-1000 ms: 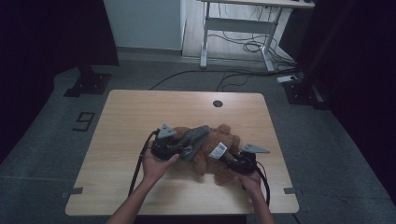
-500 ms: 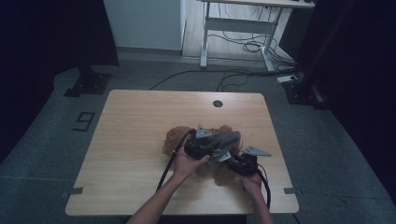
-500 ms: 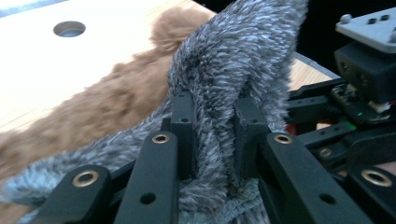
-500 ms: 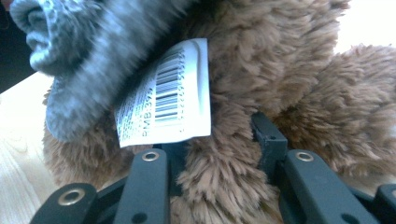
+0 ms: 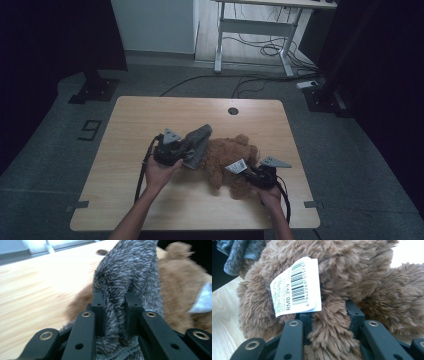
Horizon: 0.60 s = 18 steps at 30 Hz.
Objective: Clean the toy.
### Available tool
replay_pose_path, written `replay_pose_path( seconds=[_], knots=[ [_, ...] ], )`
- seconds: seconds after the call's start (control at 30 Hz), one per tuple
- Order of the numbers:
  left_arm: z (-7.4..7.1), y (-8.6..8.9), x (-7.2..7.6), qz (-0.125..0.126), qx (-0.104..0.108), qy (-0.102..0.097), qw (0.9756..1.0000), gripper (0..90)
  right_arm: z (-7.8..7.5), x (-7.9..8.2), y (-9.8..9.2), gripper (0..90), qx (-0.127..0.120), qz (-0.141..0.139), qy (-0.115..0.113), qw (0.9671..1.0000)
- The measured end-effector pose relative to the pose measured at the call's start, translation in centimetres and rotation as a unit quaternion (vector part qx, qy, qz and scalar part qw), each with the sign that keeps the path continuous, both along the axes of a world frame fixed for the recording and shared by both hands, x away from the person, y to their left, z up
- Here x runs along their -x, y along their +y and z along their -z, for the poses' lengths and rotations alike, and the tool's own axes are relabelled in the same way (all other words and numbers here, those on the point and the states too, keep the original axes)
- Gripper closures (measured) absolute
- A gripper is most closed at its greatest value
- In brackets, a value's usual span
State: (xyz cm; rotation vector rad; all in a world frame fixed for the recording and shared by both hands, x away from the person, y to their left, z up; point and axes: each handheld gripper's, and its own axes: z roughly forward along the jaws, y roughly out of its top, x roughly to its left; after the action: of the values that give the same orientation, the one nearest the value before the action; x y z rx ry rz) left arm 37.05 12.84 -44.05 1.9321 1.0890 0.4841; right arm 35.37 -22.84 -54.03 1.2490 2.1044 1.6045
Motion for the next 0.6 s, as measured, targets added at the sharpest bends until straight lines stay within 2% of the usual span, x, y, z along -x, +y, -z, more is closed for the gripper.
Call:
replay_pose_path(
  seconds=[0.23,0.33,0.53,0.6],
  knots=[
    [3.2,2.8,-0.7,-0.031,0.001,0.041,0.9987,73.4,0.1,0.0,0.0,65.8,-0.004,-0.001,0.000,1.0000],
    [4.5,3.3,-1.0,-0.036,0.015,0.050,0.9980,73.5,0.1,0.0,0.0,65.8,-0.005,-0.001,0.000,1.0000],
    [6.0,3.9,-1.5,-0.043,0.008,0.073,0.9964,73.5,0.2,0.0,-0.1,65.7,-0.008,-0.001,0.004,1.0000],
    [6.0,4.2,-1.4,-0.035,0.019,0.072,0.9966,73.4,0.3,-0.1,-0.2,65.7,-0.007,-0.001,0.003,1.0000]
  ],
)
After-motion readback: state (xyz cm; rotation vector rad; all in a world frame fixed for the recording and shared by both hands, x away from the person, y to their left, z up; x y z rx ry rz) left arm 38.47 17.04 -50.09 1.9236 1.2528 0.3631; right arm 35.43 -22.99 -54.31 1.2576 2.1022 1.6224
